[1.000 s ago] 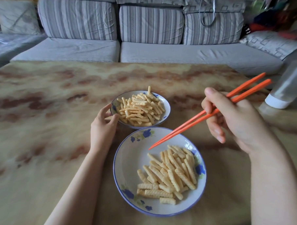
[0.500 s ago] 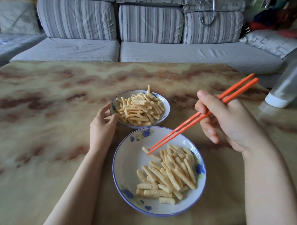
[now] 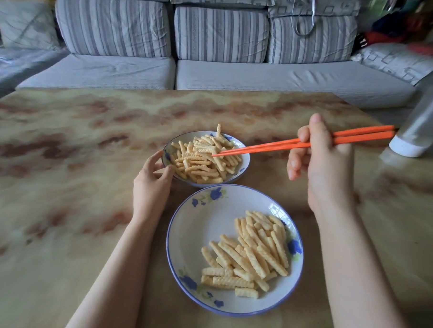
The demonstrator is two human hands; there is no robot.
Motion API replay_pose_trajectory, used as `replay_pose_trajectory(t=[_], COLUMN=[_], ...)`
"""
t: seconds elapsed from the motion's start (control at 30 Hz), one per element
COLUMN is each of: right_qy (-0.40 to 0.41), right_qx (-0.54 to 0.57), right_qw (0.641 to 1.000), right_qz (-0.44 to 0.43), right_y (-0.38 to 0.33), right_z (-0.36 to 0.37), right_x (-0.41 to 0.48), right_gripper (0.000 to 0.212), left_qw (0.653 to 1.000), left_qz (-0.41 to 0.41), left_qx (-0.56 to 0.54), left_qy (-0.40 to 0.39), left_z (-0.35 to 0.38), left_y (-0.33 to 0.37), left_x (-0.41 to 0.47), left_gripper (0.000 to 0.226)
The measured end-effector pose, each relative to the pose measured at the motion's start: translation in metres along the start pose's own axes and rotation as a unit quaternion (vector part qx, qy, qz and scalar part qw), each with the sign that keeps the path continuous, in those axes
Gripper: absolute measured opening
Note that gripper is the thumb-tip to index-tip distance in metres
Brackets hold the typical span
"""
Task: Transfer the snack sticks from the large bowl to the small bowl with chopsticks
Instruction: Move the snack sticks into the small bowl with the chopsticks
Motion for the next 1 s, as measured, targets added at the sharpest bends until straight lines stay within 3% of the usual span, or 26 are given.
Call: replay_pose_trajectory(t=[0.27, 0.57, 0.7, 0.87, 1.0], right_qy=[-0.042, -0.062, -0.162, -0.316, -0.362], right_qx=[-0.069, -0.047, -0.063, -0.124, -0.145], right_qw=[0.996, 0.997, 0.985, 0.938, 0.919], right_qz=[0.022, 0.009, 0.016, 0.064, 0.064], right_y=[0.027, 0.006, -0.005, -0.009, -0.011], right_z=[0.027, 0.006, 0.003, 0.015, 0.023], right_x=[-0.006, 0.001, -0.003, -0.027, -0.037], right_gripper=[0.042, 0.041, 0.042, 0.040, 0.039], left_qw=[1.000, 1.000, 1.000, 1.000, 1.000], left_qz=[0.005, 0.008, 0.008, 0.012, 0.012], left_qx=[0.007, 0.008, -0.002, 0.007, 0.009], left_qy=[0.003, 0.004, 0.000, 0.000, 0.000], left_z=[-0.001, -0.001, -0.001, -0.001, 0.000], left_y=[0.000, -0.001, 0.000, 0.000, 0.001], left_x=[0.001, 0.001, 0.001, 0.001, 0.001], left_gripper=[0.039, 0.039, 0.040, 0.040, 0.041])
Point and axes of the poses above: each hand's wrist, its own x-axis towards the middle knuckle, its own z-axis out of the palm, y = z × x, the point moved 8 cm from there along x, towards the middle knuckle, and after that the axes turned 6 degrees about -x, right-handed, at the moved point
